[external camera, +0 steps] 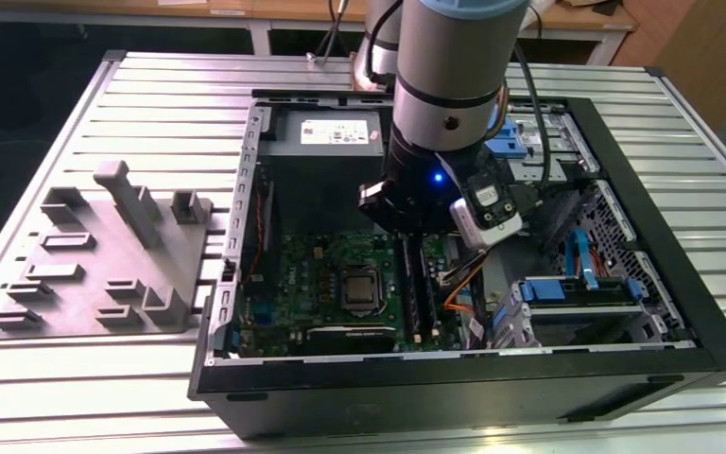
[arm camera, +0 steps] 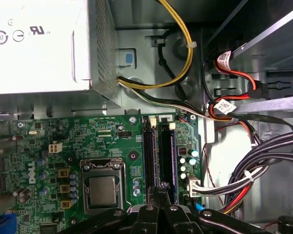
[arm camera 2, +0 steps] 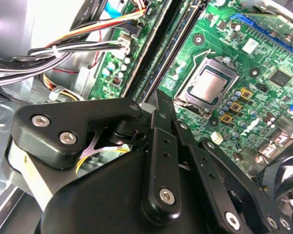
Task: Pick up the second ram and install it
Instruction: 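Press down the second ram until it locks into place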
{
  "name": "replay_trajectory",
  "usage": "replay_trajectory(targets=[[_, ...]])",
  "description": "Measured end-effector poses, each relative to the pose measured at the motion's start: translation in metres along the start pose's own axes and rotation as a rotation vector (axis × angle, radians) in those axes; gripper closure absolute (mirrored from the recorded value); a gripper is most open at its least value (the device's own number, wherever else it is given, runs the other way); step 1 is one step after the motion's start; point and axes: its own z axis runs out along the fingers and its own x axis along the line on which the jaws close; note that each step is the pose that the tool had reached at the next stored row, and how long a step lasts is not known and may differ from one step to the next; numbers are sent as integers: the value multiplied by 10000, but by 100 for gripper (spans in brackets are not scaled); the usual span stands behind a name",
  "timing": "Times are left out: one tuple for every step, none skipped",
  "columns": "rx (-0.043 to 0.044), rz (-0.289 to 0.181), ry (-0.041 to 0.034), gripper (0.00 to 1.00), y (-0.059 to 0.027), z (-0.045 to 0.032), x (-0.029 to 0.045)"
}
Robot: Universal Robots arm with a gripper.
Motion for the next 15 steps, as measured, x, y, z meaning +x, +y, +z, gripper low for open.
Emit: replay_trajectory(targets=[[0,0,0,90,0,-2,0],[0,0,0,90,0,-4,0],[0,0,0,90,0,-6,0],[0,0,0,90,0,-8,0],[0,0,0,90,0,-10,0],[-9,0,2,90,0,-11,0],[-34,1,4,90,0,-11,0],[-84,3,6,90,0,-10,0],[-142,5,9,90,0,-9,0],[-184,6,13,90,0,-9,0],[-207,8,14,90,0,-9,0],[-210,0,14,90,1,-8,0],[-211,-15,15,90,1,-8,-3],[-211,-25,15,90,1,-7,-4],[-211,-26,16,90,0,-7,-4]])
